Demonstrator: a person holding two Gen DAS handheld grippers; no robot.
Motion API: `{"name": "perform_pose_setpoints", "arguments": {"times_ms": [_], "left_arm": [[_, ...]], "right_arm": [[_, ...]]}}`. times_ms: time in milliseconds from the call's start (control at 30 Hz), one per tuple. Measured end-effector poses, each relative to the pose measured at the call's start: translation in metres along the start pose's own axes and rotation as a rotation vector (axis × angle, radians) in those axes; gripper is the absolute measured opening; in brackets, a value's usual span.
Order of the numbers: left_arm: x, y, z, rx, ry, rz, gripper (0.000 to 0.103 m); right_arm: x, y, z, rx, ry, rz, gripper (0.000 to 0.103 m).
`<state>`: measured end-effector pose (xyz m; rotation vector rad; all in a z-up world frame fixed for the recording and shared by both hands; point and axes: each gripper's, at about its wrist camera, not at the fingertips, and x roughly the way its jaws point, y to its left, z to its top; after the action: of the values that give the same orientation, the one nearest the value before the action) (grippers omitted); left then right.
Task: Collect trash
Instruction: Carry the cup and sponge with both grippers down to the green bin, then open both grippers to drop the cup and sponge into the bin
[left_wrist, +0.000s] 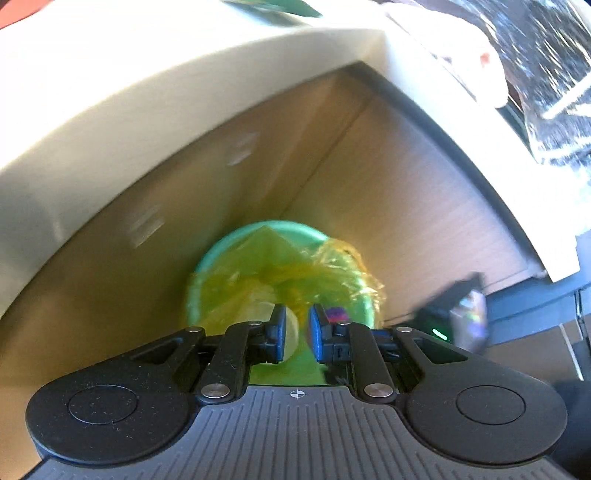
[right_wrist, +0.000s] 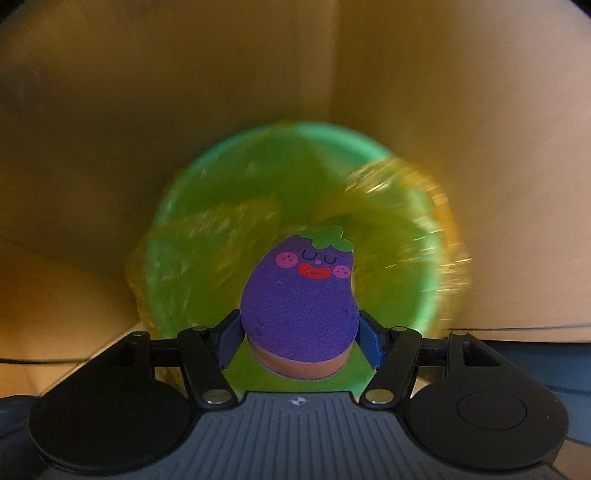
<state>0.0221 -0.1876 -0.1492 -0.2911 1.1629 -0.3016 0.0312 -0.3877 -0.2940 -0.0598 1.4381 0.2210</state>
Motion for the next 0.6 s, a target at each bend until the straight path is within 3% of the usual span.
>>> {"name": "perform_pose_setpoints", "arguments": {"times_ms": [100, 233, 267, 400, 600], "left_arm": [[-0.015, 0.014, -0.014, -0.068, 0.002, 0.045, 0.017], [-0.027, 0.037, -0.030, -0.156, 0.008, 0.100, 0.017], [-0.029, 0.040, -0.033, -0.173, 0.009, 0.108, 0.017], [-0.038, 0.041, -0.041, -0.181, 0.003, 0.131, 0.017], [-0.026, 0.046, -0.047, -0.195, 0.022, 0.110, 0.017]], "right_arm": [[0.038, -0.002, 0.011, 0.044, 0.069, 0.100, 0.065], [0.100, -0.023, 0.027, 0.217, 0.194, 0.258, 0.066], [0.115, -0.031, 0.031, 0.267, 0.214, 0.259, 0.067], [0.140, -0.059, 0.039, 0.418, 0.253, 0.092, 0.069], [0.123, -0.054, 0.035, 0.296, 0.195, 0.034, 0.069]]}}
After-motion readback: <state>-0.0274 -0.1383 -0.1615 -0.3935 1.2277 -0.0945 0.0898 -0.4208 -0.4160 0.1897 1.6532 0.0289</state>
